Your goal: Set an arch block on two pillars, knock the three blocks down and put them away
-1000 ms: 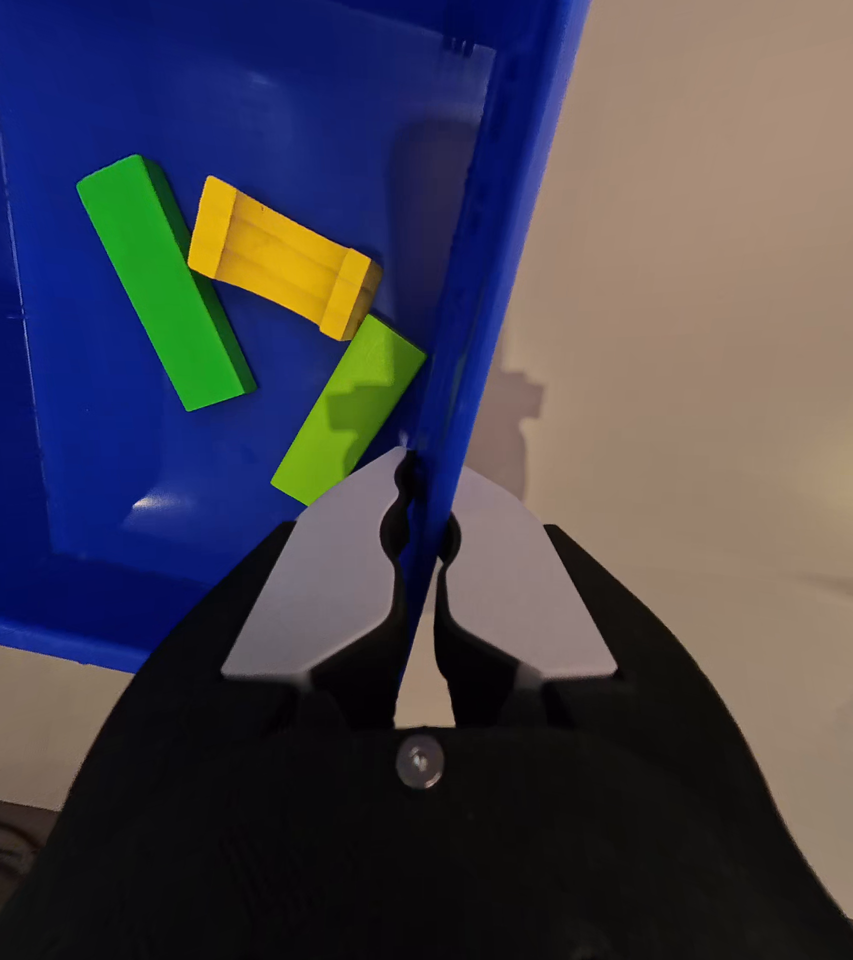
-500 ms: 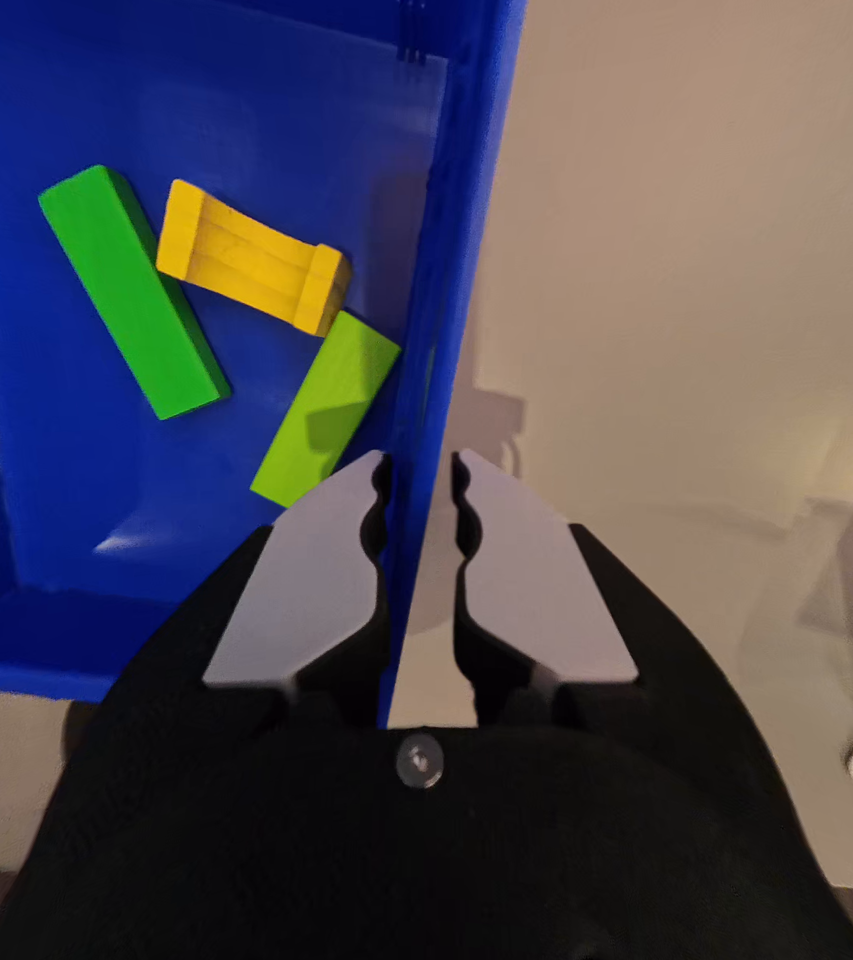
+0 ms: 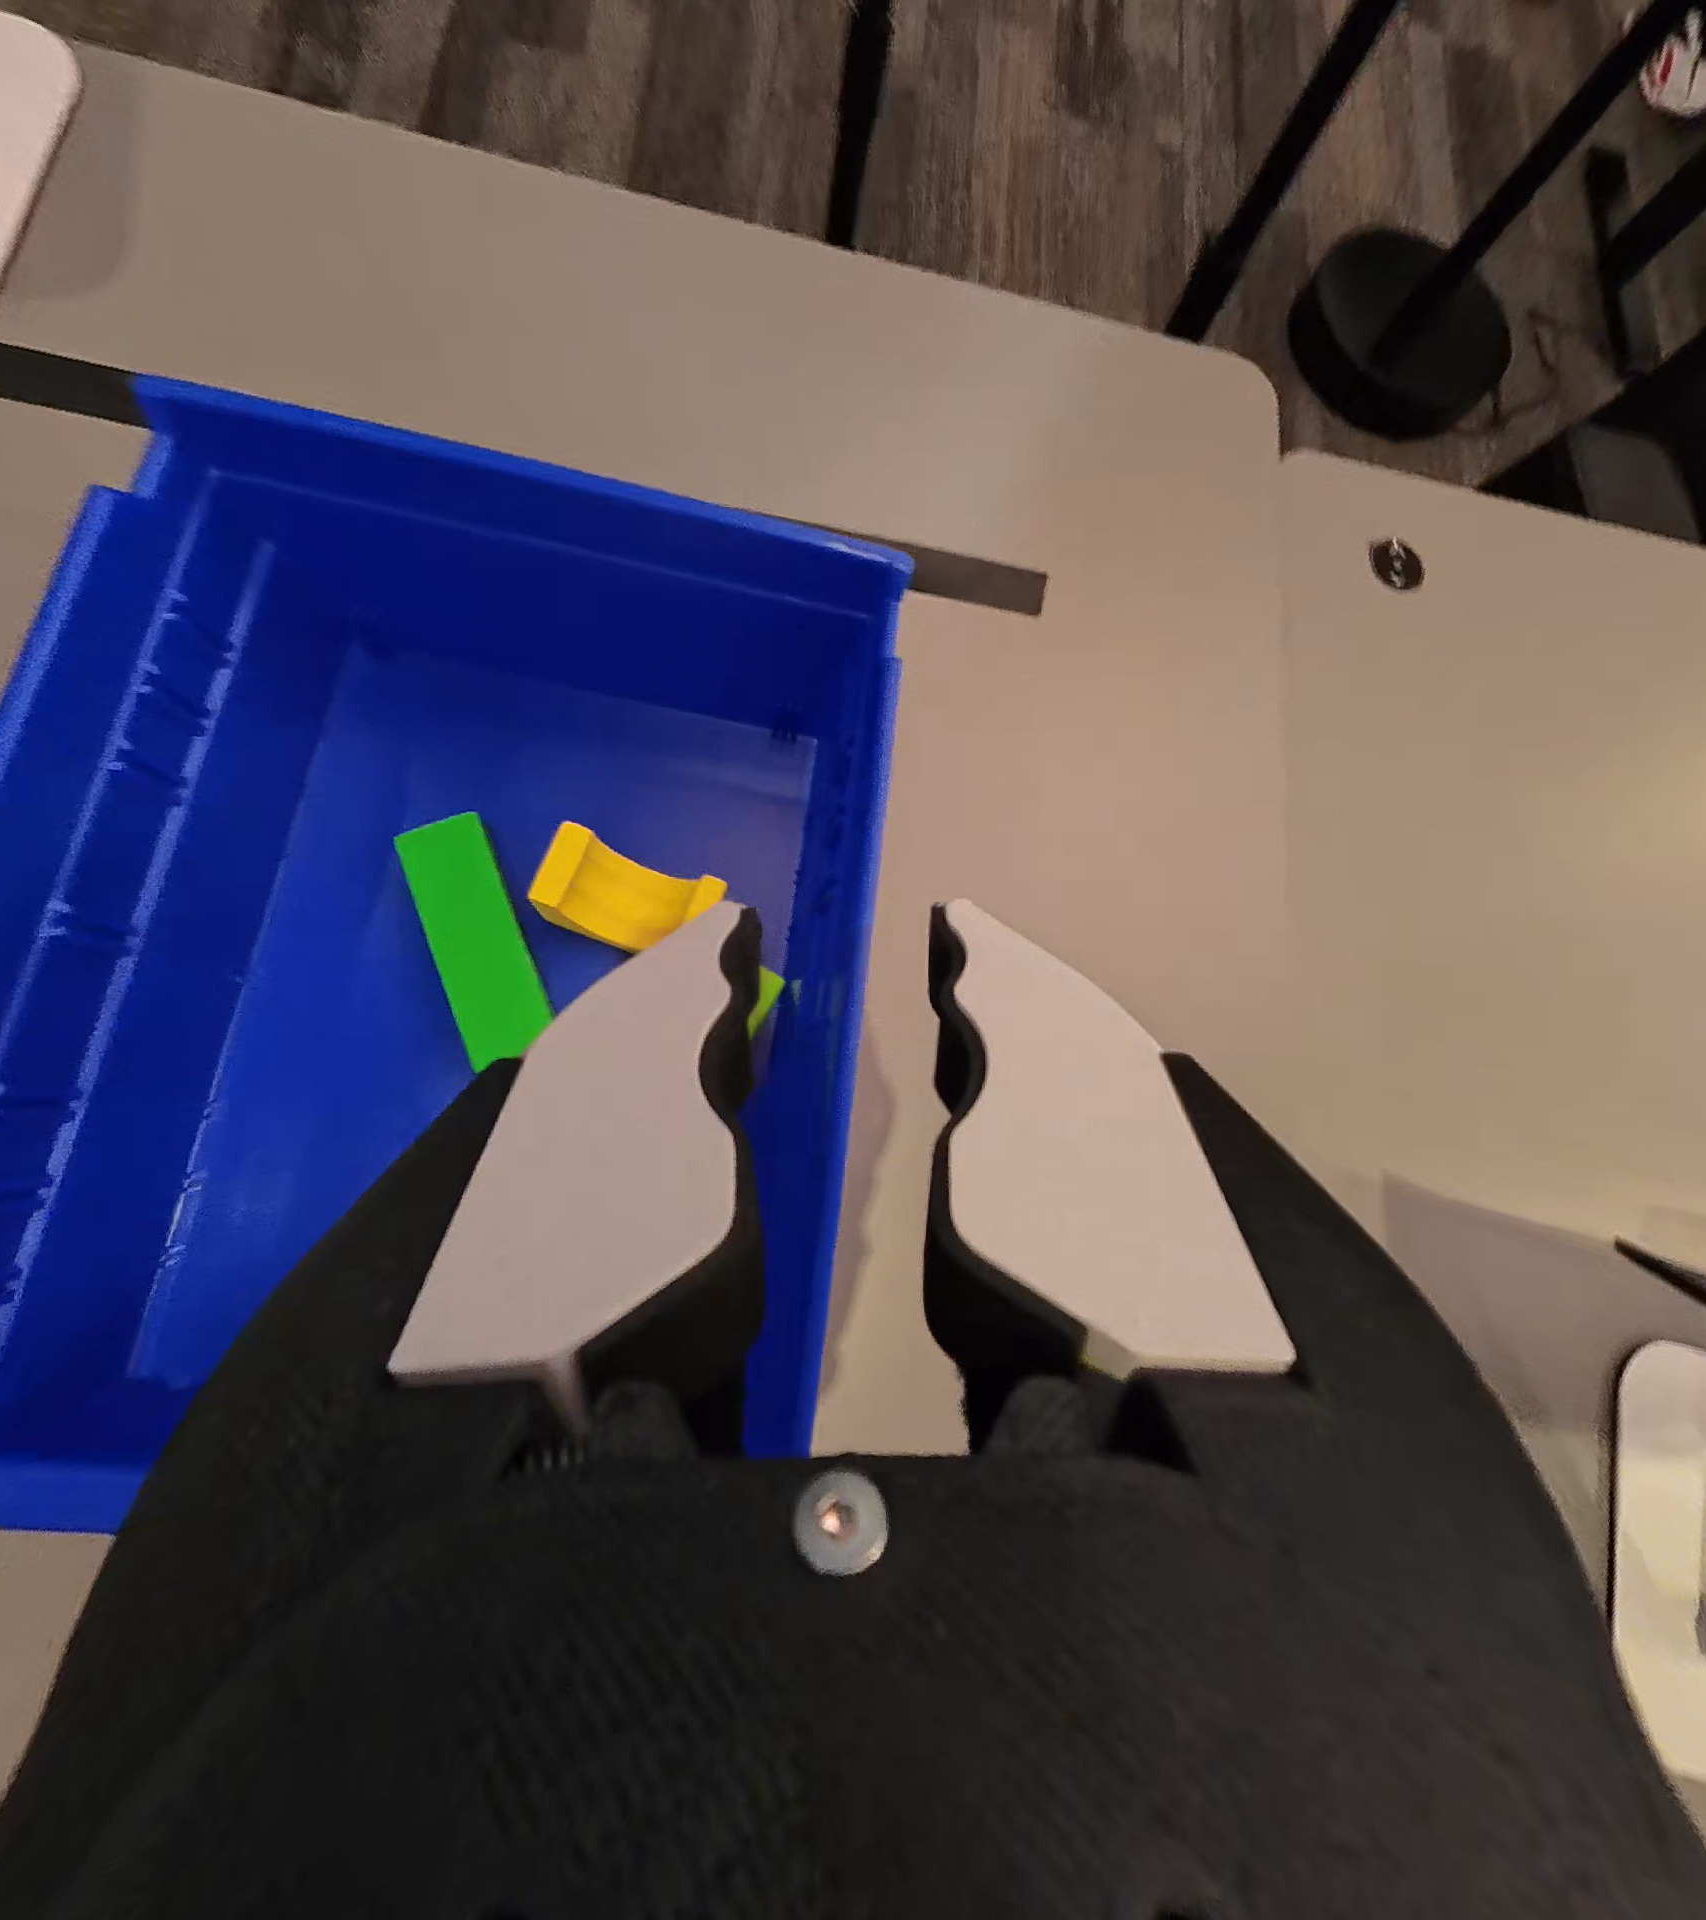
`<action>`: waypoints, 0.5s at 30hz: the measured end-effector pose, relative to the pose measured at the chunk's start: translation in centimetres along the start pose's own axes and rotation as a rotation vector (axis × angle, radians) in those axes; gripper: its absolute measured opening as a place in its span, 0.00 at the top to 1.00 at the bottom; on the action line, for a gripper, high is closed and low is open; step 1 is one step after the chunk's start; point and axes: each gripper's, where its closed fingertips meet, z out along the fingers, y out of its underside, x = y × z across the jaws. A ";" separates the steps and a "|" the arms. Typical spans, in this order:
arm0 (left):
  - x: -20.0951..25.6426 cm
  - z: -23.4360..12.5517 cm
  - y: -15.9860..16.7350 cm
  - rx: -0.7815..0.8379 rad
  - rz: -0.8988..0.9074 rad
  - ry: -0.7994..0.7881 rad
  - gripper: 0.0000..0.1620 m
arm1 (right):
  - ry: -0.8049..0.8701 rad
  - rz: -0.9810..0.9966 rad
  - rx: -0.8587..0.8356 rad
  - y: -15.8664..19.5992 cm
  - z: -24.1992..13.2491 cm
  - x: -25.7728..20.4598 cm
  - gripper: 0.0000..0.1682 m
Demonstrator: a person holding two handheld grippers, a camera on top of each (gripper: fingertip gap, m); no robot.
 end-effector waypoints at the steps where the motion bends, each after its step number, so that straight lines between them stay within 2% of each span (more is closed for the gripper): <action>1: -0.3 0.5 0.6 -0.042 -0.010 -0.023 0.47 | -0.011 -0.021 0.014 -0.2 -0.1 -0.4 0.81; 3: -0.5 1.5 1.9 -0.140 -0.008 -0.041 0.52 | -0.008 -0.048 0.027 -0.5 -0.1 -0.7 0.81; 5: 0.7 2.2 2.4 -0.194 -0.010 0.030 0.54 | -0.005 -0.051 0.028 -0.6 0.1 -0.7 0.81; 7: 1.8 2.3 2.4 -0.213 -0.011 0.076 0.62 | -0.018 -0.053 0.003 -0.1 0.7 -0.8 0.81; 8: 2.5 2.3 2.3 -0.213 0.006 0.102 0.70 | -0.014 -0.064 -0.016 0.2 1.0 -0.8 0.81; 9: 2.8 2.4 2.2 -0.212 0.033 0.101 0.72 | -0.005 -0.077 -0.036 0.5 1.3 -0.7 0.81; 12: 2.7 2.5 1.9 -0.232 0.104 0.033 0.68 | -0.002 -0.116 -0.080 1.1 2.1 -1.1 0.81; 15: 2.8 3.1 0.5 -0.198 0.167 -0.021 0.69 | -0.014 -0.138 -0.094 1.1 2.7 -1.8 0.81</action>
